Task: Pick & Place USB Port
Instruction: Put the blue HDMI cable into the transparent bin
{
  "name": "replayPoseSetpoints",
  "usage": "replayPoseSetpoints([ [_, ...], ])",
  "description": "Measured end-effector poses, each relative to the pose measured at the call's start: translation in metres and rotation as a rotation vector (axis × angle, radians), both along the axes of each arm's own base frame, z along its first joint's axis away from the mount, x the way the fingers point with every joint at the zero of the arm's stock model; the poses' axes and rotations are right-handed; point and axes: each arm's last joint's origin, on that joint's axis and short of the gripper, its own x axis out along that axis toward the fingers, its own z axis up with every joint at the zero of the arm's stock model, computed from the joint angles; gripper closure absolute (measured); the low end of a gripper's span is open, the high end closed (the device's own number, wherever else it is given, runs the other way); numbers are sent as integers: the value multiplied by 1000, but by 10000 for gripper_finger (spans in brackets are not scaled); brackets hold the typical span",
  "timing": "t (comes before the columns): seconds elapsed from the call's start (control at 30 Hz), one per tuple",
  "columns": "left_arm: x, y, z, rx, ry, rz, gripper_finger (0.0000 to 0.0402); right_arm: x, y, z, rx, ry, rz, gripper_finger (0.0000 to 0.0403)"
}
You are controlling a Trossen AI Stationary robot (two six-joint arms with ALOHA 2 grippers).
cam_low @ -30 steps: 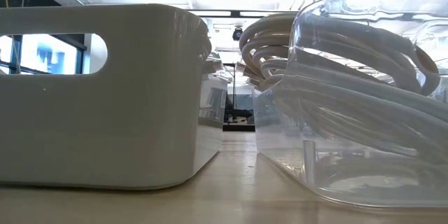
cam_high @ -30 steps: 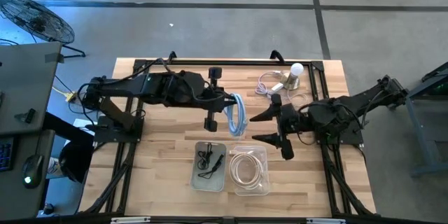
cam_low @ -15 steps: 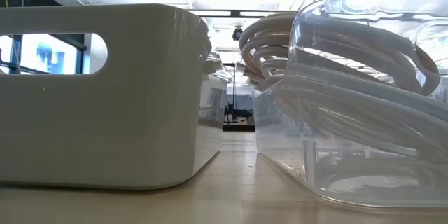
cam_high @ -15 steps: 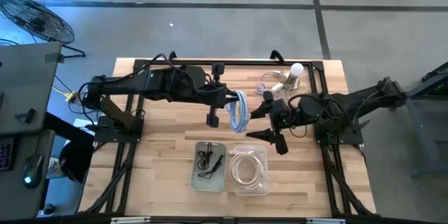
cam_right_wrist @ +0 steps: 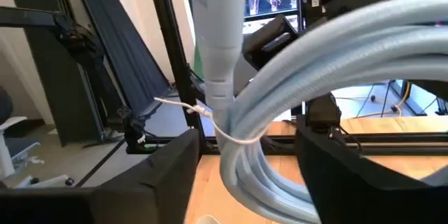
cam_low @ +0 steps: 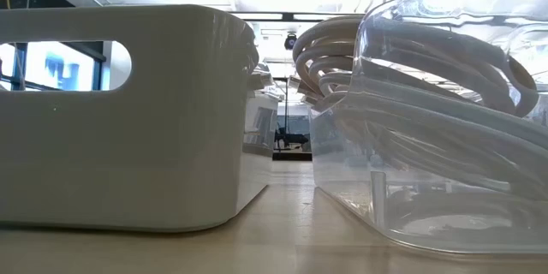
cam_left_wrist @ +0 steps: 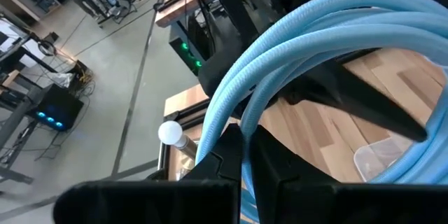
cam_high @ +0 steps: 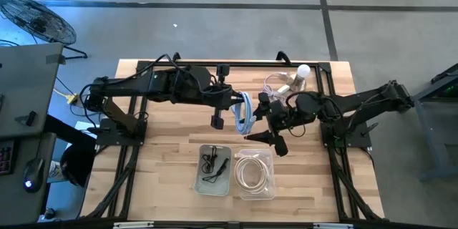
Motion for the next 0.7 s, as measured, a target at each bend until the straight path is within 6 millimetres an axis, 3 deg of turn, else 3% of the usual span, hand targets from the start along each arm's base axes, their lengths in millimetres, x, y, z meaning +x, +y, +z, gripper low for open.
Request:
replayPoseSetpoints([
  [0.1, 0, 0, 0, 0, 1, 0, 397, 0, 0, 0, -5, -1, 13, 218],
  [0.27, 0, 0, -1, 1, 6, 5, 396, 1, -3, -1, -19, 5, 9, 362],
  [0.3, 1, 0, -2, 1, 12, 6, 395, 2, -5, -2, -24, 7, 7, 373],
  [0.7, 4, -1, -5, 4, 28, 2, 384, 0, 1, -4, -21, 35, -33, 374],
])
